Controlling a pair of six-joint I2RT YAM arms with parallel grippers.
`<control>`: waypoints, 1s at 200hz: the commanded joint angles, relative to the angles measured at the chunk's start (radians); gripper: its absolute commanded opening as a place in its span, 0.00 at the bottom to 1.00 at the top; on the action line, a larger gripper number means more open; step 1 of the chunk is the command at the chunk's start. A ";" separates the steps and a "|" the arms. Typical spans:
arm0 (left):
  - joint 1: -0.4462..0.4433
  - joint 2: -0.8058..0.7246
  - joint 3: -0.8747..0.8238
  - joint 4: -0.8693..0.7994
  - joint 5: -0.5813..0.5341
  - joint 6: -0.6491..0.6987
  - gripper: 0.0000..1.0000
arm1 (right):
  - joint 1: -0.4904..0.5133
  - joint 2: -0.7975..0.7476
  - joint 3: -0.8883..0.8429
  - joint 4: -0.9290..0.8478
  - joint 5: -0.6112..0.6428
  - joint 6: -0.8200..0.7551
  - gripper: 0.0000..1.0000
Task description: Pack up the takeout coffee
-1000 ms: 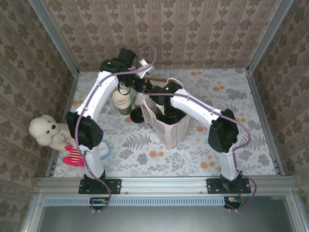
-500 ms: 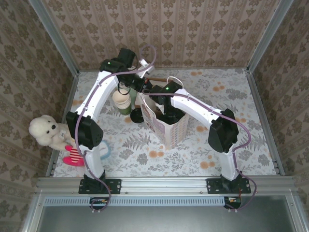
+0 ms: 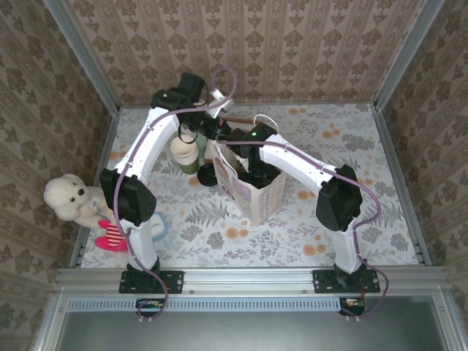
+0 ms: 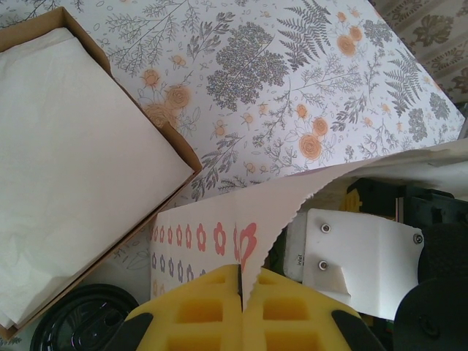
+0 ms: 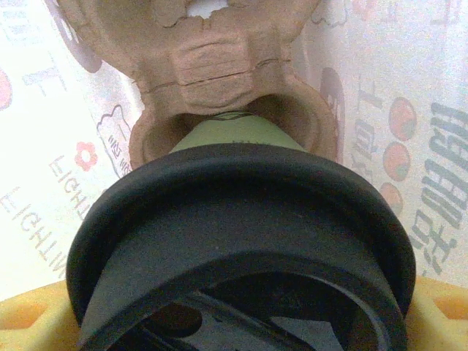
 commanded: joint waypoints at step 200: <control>-0.007 -0.014 -0.002 0.004 0.045 -0.005 0.00 | -0.003 -0.084 -0.063 0.138 0.044 0.009 0.59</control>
